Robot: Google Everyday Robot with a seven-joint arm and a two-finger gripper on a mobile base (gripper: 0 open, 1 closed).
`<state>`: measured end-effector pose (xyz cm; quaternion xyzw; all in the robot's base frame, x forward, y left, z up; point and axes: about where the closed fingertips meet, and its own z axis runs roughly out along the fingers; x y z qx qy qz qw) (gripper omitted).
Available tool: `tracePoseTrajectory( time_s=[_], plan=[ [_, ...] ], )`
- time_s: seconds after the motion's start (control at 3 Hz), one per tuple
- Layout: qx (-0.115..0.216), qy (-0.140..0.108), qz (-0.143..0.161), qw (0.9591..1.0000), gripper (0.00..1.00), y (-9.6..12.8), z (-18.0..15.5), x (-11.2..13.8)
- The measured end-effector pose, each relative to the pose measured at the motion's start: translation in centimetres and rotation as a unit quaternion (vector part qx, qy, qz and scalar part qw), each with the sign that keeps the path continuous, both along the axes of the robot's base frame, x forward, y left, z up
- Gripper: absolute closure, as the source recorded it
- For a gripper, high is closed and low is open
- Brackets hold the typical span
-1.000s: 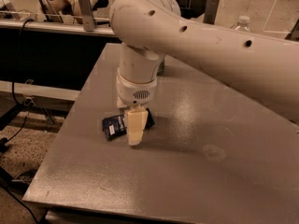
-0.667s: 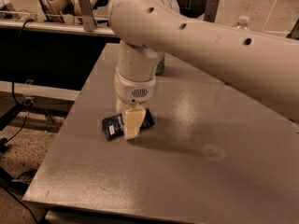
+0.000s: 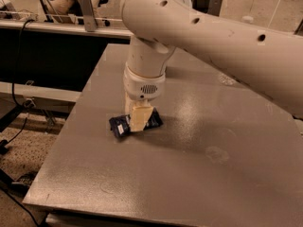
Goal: Pick rxbar blueberry
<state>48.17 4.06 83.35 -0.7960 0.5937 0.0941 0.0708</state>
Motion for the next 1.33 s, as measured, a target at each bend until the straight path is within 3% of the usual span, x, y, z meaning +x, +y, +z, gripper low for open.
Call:
tracePoseTrajectory(
  time_s=[0.67,1.33],
  plan=[
    [0.053,0.014,-0.042,0.9976,1.00,-2.6,3.7,1.0],
    [0.121,0.008,-0.019,0.9924,1.00,-2.2,9.9,-0.2]
  ],
)
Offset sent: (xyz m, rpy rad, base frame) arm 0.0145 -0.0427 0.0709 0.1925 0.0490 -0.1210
